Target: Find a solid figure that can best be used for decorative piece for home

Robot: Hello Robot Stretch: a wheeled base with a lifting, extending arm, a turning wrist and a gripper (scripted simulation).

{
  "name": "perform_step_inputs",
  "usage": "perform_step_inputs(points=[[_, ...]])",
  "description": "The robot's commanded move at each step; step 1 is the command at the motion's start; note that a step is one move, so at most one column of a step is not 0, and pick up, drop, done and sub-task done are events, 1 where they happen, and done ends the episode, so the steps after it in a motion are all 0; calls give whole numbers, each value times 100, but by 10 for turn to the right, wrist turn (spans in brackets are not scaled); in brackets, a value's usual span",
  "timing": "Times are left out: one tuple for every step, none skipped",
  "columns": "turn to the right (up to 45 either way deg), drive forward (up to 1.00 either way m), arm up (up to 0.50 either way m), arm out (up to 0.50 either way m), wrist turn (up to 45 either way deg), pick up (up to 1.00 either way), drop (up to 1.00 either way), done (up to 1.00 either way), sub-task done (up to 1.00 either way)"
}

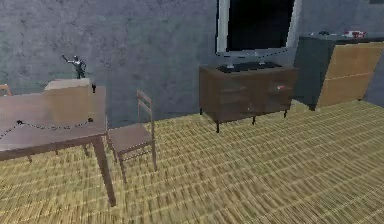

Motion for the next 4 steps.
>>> perform_step_inputs(points=[[0, 100, 0, 0, 0, 0, 0, 0, 0], [240, 0, 0, 0, 0, 0, 0, 0, 0], [0, 10, 0, 0, 0, 0, 0, 0, 0], [-450, 0, 0, 0, 0, 0, 0, 0, 0]])
